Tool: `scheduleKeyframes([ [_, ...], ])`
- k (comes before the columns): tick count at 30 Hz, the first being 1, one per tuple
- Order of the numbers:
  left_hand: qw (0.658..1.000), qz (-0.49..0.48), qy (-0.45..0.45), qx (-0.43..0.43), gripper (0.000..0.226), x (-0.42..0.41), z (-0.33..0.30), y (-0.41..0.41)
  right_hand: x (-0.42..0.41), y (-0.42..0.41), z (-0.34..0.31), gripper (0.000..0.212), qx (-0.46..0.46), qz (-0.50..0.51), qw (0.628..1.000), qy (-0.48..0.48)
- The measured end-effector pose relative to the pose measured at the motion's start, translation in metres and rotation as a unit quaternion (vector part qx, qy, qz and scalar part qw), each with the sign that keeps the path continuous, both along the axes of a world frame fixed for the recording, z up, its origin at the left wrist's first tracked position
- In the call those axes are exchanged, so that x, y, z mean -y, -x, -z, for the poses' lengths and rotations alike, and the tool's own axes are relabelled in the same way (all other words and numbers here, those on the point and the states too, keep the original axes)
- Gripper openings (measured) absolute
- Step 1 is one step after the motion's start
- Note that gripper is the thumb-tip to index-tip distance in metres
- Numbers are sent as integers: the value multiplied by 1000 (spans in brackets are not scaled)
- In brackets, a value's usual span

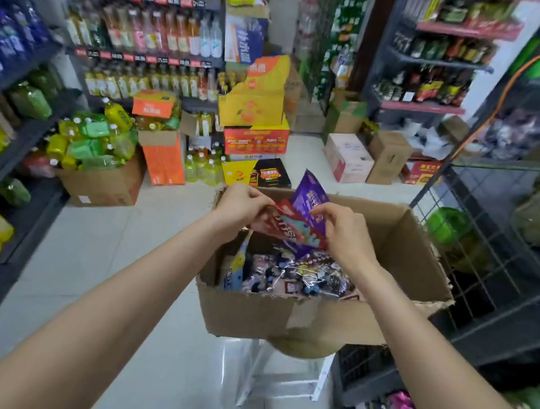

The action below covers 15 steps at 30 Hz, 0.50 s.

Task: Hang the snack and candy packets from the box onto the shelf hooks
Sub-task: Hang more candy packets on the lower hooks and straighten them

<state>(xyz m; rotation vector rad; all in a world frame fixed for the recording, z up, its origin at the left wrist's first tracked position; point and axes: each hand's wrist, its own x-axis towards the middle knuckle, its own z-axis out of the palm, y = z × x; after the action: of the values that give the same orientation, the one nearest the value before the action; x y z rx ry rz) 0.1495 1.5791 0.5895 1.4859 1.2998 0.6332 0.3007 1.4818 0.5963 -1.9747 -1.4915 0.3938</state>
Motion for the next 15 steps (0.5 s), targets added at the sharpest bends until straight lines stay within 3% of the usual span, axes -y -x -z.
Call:
scheduleKeyframes([
  [2, 998, -12, 37, 40, 28, 15, -12, -4, 27, 8, -19, 33, -10, 25, 999, -40],
  [5, 978, -21, 124, 169, 31, 44, -32, -9, 72, 19, -44, 25, -44, 56, 993, -98],
  [9, 929, 2, 235, 284, 6, 93, -55, -14, 134, 32, -64, 18, 14, 54, 995, -88],
  [11, 927, 33, 243, 283, 7, 123, -64, -18, 164, 33, -68, 19, 68, 74, 992, -77],
  [13, 948, 65, 203, 236, 17, 153, -73, -27, 195, 30, -72, 21, 85, 109, 987, -86],
  [15, 985, 153, 63, 57, 36, 183, -78, -38, 230, 27, -73, 28, 84, 151, 980, -96],
])
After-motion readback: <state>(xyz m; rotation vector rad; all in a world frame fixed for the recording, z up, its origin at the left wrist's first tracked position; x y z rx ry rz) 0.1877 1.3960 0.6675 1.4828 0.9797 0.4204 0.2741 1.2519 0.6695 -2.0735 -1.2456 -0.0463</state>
